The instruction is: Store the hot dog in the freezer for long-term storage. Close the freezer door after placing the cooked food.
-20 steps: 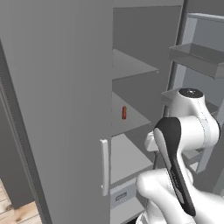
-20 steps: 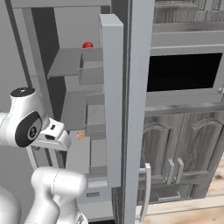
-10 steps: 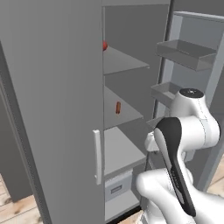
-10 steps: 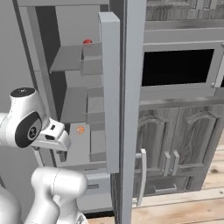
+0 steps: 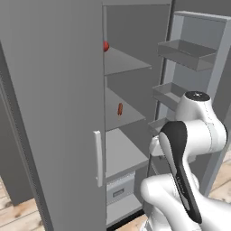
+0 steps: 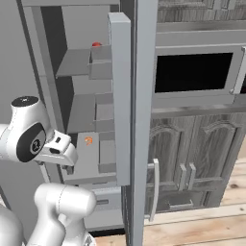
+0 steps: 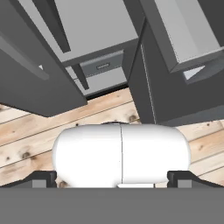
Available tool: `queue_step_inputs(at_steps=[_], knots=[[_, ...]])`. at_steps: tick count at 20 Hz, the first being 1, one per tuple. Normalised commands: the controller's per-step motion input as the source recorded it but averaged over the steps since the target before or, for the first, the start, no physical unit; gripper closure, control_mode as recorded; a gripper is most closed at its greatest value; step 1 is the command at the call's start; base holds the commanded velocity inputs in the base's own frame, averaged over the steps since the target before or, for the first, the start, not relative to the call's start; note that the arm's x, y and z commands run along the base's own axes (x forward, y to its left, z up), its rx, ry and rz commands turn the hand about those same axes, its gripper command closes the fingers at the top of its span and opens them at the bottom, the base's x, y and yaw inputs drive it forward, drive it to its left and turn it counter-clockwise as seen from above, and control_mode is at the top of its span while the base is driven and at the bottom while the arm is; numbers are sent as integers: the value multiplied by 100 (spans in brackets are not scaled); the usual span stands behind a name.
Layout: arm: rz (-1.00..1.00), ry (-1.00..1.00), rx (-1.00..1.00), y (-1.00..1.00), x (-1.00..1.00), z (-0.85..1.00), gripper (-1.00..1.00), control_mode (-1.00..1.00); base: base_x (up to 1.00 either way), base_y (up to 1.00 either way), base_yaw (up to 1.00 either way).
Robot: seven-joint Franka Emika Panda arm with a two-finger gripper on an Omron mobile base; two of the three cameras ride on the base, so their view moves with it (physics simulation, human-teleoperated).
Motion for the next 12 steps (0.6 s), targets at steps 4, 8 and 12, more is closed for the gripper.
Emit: queue_step_inputs(at_steps=[4, 8, 12], knots=[[0, 0, 0, 0, 0, 0, -100, 100, -34, -23, 12], [0, 0, 0, 0, 0, 0, -100, 100, -39, -9, 18], [0, 0, 0, 0, 0, 0, -100, 100, -33, -14, 19]])
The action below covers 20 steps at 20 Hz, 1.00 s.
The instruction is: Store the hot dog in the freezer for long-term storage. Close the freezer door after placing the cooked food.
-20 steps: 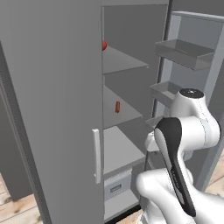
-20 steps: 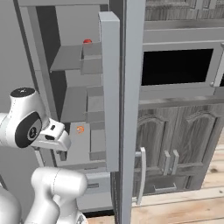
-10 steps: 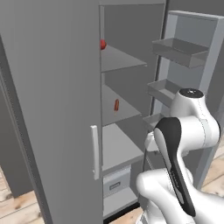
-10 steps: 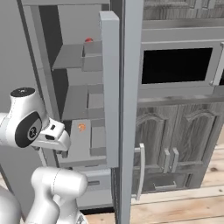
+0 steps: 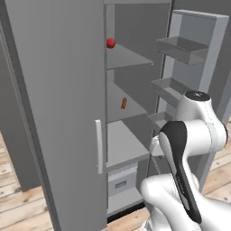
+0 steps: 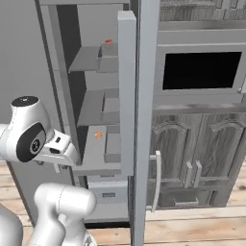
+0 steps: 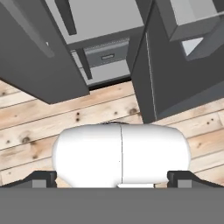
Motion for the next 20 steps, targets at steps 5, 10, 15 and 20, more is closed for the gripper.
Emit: queue_step_inputs(at_steps=[5, 10, 15, 20], knots=[[0, 0, 0, 0, 0, 0, -100, 100, -27, -19, 18], [0, 0, 0, 0, 0, 0, -100, 100, -16, -24, 19], [0, 0, 0, 0, 0, 0, -100, 100, -14, -20, 17], [0, 0, 0, 0, 0, 0, -100, 100, -13, -25, 14]])
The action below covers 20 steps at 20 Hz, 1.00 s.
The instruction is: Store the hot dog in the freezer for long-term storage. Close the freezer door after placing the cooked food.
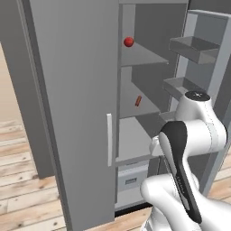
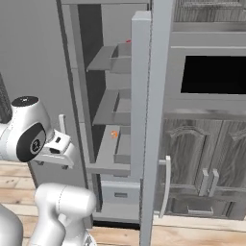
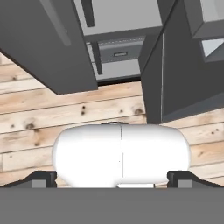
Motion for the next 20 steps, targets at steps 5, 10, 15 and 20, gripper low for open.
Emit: queue_step_inputs(at_steps=[5, 10, 15, 20], knots=[[0, 0, 0, 0, 0, 0, -100, 100, -17, -40, 5], [0, 0, 0, 0, 0, 0, -100, 100, -5, -54, 0], [0, 0, 0, 0, 0, 0, -100, 100, 0, -48, 0], [0, 0, 0, 0, 0, 0, -100, 100, -15, -19, 0]])
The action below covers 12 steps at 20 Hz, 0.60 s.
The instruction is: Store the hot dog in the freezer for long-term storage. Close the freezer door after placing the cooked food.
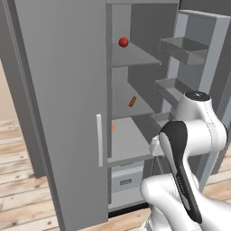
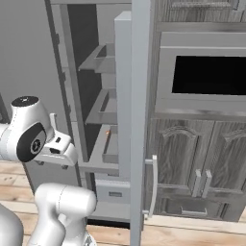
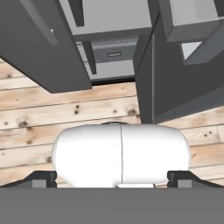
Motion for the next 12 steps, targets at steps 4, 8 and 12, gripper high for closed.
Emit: queue_step_inputs(at_steps=[4, 8, 12], knots=[[0, 0, 0, 0, 0, 0, -100, 100, -8, -32, -4], [0, 0, 0, 0, 0, 0, -100, 100, -30, -39, -18], [0, 0, 0, 0, 0, 0, -100, 100, -58, -31, -13]])
